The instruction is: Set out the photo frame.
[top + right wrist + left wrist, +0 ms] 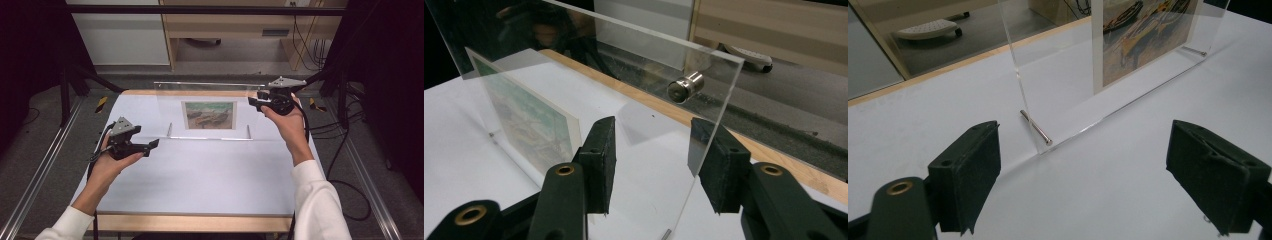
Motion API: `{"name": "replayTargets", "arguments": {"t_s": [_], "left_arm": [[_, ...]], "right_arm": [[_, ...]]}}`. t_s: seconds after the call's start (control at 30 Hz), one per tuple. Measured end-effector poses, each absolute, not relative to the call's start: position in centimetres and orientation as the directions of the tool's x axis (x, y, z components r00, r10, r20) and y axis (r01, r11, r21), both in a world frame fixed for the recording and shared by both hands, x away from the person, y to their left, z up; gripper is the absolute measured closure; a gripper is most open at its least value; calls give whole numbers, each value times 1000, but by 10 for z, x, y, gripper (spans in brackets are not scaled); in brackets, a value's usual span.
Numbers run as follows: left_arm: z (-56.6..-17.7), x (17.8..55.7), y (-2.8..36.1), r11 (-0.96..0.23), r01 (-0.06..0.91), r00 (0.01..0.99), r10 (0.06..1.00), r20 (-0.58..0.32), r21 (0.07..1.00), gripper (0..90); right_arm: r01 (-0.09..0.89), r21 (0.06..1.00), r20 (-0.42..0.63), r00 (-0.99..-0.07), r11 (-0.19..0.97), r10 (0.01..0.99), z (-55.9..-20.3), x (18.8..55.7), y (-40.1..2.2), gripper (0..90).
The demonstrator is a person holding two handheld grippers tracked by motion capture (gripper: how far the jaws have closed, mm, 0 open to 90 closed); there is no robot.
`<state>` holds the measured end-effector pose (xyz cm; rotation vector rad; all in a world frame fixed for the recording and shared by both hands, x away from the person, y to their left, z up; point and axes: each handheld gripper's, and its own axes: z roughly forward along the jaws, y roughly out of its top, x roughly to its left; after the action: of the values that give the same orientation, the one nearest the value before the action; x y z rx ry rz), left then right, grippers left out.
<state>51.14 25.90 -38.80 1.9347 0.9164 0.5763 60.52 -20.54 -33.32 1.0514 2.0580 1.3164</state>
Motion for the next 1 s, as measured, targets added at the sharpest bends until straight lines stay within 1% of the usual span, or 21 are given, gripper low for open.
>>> {"name": "replayTargets", "arguments": {"t_s": [0.1,0.2,0.83,1.0], "left_arm": [[-394,511,261,-280,396,628,777,-36,875,139],[-400,512,263,-298,403,618,786,-17,865,138],[-416,511,269,-278,450,590,806,-48,848,141],[-418,511,269,-284,455,596,801,-52,844,143]], "right_arm": [[347,907,13,-589,238,808,-334,606,-205,536],[350,906,15,-587,237,810,-333,607,-205,535],[371,902,30,-564,221,825,-334,613,-204,527],[375,901,36,-563,217,826,-334,615,-204,525]]}}
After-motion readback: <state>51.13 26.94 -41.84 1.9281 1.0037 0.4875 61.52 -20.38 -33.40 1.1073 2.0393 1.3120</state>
